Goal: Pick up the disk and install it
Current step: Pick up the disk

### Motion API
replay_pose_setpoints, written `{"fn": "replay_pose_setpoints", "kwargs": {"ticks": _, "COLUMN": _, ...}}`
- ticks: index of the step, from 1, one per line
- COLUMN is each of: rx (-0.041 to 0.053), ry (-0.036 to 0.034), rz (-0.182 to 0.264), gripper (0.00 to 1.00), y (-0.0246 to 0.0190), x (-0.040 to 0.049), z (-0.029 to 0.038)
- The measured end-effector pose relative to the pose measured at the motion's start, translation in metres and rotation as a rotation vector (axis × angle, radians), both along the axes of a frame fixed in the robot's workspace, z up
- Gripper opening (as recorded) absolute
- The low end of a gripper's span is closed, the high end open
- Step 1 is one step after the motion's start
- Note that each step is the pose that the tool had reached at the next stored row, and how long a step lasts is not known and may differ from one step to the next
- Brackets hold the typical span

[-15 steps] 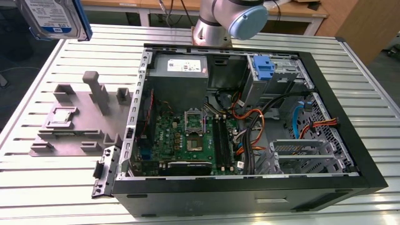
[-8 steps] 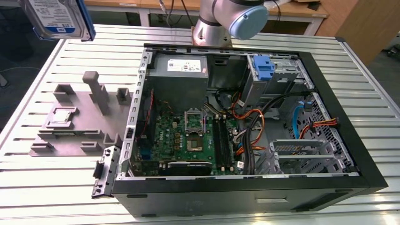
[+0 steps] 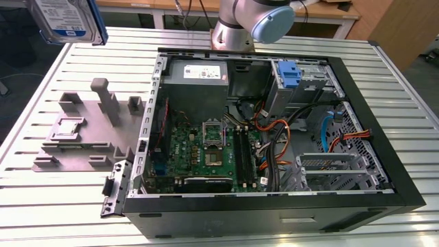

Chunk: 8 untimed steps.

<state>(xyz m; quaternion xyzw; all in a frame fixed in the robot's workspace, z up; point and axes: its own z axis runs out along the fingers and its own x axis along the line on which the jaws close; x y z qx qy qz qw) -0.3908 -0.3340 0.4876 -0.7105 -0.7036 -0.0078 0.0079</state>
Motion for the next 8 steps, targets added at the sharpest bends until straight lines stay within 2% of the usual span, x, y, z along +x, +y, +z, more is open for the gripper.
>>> {"fn": "replay_pose_setpoints", "kwargs": {"ticks": 8, "rx": -0.0005, "ry": 0.0001, "rz": 0.0, "gripper": 0.37, "y": 0.0004, "x": 0.0058, "z": 0.0}}
